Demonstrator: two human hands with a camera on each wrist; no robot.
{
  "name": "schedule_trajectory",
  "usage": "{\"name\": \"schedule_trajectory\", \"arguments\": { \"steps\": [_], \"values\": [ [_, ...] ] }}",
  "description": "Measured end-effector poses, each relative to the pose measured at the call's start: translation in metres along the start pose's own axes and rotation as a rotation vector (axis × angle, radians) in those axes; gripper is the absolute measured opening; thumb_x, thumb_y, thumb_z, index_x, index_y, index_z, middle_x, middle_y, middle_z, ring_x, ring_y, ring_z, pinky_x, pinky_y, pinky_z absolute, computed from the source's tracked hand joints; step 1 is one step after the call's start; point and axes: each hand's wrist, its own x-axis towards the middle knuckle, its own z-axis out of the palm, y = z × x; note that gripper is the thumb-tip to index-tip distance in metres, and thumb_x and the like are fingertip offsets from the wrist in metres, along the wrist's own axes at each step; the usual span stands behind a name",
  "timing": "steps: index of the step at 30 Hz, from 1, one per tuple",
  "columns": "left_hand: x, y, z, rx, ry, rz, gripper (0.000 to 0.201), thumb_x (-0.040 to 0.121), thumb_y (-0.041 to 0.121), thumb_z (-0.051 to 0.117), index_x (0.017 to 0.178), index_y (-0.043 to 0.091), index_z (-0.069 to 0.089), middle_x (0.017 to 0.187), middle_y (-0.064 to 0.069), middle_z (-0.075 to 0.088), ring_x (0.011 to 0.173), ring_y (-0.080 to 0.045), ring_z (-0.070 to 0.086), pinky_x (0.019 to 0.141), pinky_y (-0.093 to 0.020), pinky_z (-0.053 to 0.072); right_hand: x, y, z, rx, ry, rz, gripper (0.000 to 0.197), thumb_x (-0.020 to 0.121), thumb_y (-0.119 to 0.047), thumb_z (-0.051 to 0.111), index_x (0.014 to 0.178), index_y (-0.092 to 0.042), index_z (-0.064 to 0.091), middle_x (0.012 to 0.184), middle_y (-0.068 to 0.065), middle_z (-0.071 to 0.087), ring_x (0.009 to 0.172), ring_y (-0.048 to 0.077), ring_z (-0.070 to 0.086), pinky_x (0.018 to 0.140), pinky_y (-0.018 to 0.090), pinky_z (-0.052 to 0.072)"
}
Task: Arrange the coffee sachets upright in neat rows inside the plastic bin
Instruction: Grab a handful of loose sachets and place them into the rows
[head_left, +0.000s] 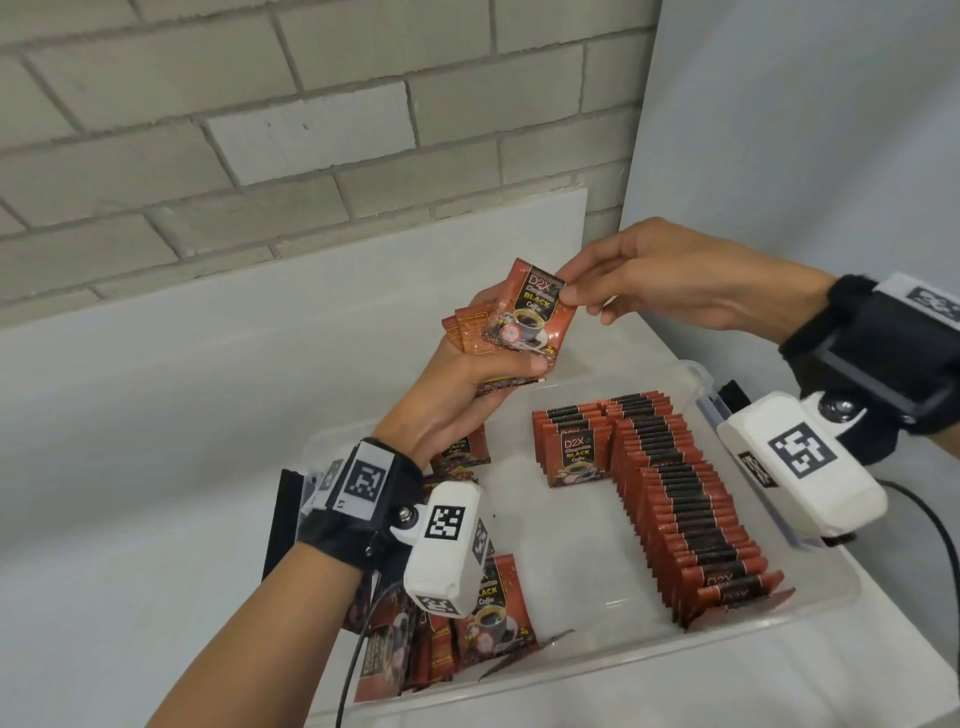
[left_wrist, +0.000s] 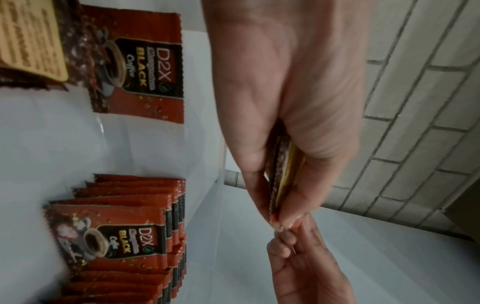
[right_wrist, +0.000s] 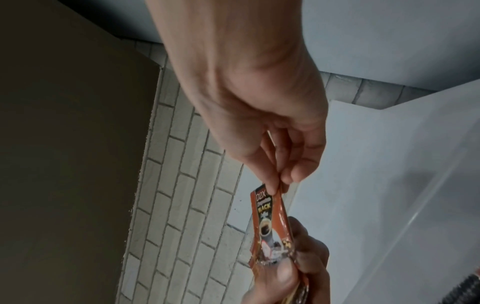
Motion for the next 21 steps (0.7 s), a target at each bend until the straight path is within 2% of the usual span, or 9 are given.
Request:
{"name": "schedule_trajectory", "arguments": {
  "steps": [2,5,7,8,11,14,18,21],
  "values": [
    [0.0,0.0,0.0,-0.038,-0.01,0.004,0.07,0.072,-0.012,0.062,0.136,0.009,0.045,0.12,-0.014,0.061,0.109,-0.024,0.06,0.087,-0.031,0.052,0.0,0.002,-0.004,-0.016,-0.013,0.009,0.013,0.088,-0.01,0.067,0.1,-0.01,0.072,0.083,0.0,0.07,0.068,0.007,0.054,0.065,0.018,0.051],
    [0.002,0.002,-0.003,-0.2,0.014,0.0,0.051,0.079,0.001,0.068,0.125,0.018,0.057,0.123,-0.015,0.06,0.109,-0.024,0.06,0.089,-0.033,0.051,-0.004,0.003,-0.013,-0.117,-0.059,0.03,0.011,0.086,-0.012,0.069,0.096,-0.012,0.073,0.078,-0.002,0.07,0.064,0.004,0.056,0.061,0.015,0.049],
    [0.004,0.004,-0.006,-0.3,0.088,0.008,0.044,0.078,0.009,0.073,0.119,0.018,0.061,0.106,-0.01,0.062,0.1,-0.019,0.06,0.084,-0.033,0.053,-0.009,0.004,-0.014,-0.231,-0.149,0.042,0.009,0.084,-0.013,0.071,0.092,-0.015,0.074,0.077,-0.003,0.072,0.063,0.002,0.058,0.059,0.013,0.047],
    [0.005,0.004,-0.007,-0.331,0.132,0.017,0.04,0.08,0.01,0.069,0.118,0.017,0.061,0.096,-0.007,0.062,0.093,-0.016,0.061,0.078,-0.031,0.054,-0.011,0.005,-0.012,-0.295,-0.199,0.045,0.008,0.083,-0.014,0.072,0.09,-0.016,0.075,0.079,-0.002,0.073,0.064,0.001,0.059,0.059,0.014,0.046],
    [0.005,0.004,-0.006,-0.347,0.18,0.033,0.03,0.09,0.004,0.053,0.117,0.014,0.061,0.089,-0.009,0.061,0.084,-0.016,0.062,0.073,-0.031,0.054,-0.017,0.011,0.005,-0.492,-0.305,0.05,0.006,0.081,-0.018,0.075,0.086,-0.022,0.075,0.075,-0.004,0.074,0.065,0.001,0.063,0.063,0.016,0.045],
    [0.002,0.004,-0.002,-0.321,0.166,0.022,0.037,0.091,-0.003,0.043,0.119,0.014,0.06,0.09,-0.011,0.057,0.079,-0.018,0.061,0.075,-0.03,0.055,-0.017,0.02,0.021,-0.661,-0.312,0.004,0.006,0.081,-0.023,0.075,0.087,-0.025,0.077,0.066,-0.008,0.072,0.067,0.003,0.068,0.076,0.017,0.047],
    [0.001,0.005,-0.001,-0.292,0.14,0.021,0.042,0.09,-0.008,0.04,0.117,0.016,0.061,0.091,-0.008,0.053,0.071,-0.017,0.064,0.077,-0.031,0.055,-0.015,0.03,0.031,-0.75,-0.291,-0.021,0.006,0.079,-0.025,0.077,0.085,-0.025,0.078,0.06,-0.003,0.07,0.061,0.008,0.065,0.064,0.016,0.046],
    [0.0,0.005,0.0,-0.268,0.136,0.021,0.044,0.09,-0.009,0.041,0.118,0.017,0.061,0.09,-0.007,0.054,0.072,-0.018,0.064,0.077,-0.032,0.055,-0.015,0.034,0.036,-0.811,-0.274,-0.021,0.008,0.079,-0.024,0.078,0.086,-0.024,0.079,0.052,-0.014,0.063,0.054,0.005,0.059,0.058,0.014,0.047]
  ]
}}
